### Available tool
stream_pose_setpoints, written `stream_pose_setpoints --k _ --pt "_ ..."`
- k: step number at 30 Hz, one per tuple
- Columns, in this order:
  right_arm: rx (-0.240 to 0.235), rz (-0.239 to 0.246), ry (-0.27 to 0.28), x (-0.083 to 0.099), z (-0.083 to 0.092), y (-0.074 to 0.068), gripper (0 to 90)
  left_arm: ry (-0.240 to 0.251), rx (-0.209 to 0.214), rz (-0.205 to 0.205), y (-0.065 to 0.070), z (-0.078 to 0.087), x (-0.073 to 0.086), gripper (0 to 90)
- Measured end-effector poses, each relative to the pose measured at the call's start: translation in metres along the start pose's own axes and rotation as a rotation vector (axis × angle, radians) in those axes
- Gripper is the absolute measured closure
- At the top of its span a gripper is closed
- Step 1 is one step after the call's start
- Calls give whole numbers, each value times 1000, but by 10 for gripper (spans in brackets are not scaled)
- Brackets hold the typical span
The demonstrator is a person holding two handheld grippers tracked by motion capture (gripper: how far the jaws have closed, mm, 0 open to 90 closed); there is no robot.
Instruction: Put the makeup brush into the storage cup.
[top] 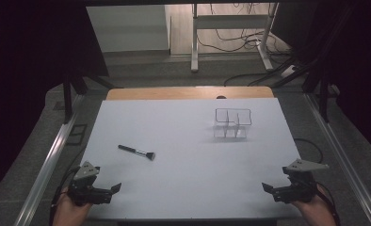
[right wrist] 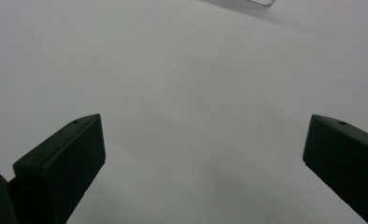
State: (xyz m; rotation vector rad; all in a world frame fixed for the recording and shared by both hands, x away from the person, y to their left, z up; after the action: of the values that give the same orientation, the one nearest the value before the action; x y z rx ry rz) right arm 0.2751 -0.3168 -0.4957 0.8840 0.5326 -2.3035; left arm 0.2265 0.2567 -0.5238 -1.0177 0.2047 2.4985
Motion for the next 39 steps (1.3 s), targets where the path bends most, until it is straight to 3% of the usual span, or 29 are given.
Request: stream_pose_setpoints --k 7,12,21,39 --pt "5 -5 -3 0 1 0 0 -2 7 -13 0 -2 0 7" --pt "7 -7 -2 0 0 0 0 -12 32 12 1 -2 -4 14" --pt "8 4 -18 1 -1 -1 0 -24 19 -27 4 -4 -8 18" --pt "22 17 -30 0 -2 -2 0 -27 21 -22 5 -7 -16 18"
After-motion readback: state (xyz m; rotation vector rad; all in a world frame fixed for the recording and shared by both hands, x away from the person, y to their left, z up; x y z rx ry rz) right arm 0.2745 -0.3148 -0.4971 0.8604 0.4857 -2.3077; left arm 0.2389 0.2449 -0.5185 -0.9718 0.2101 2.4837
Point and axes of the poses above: each handheld gripper's, and its own axes: z roughly backward along the jaws, x roughly out of its underside, y roughly to its right, the point moved 4 cm from there along -z, roughly forward along the jaws, and after that the axes turned 7 degrees about -x, right-handed, at the moved point
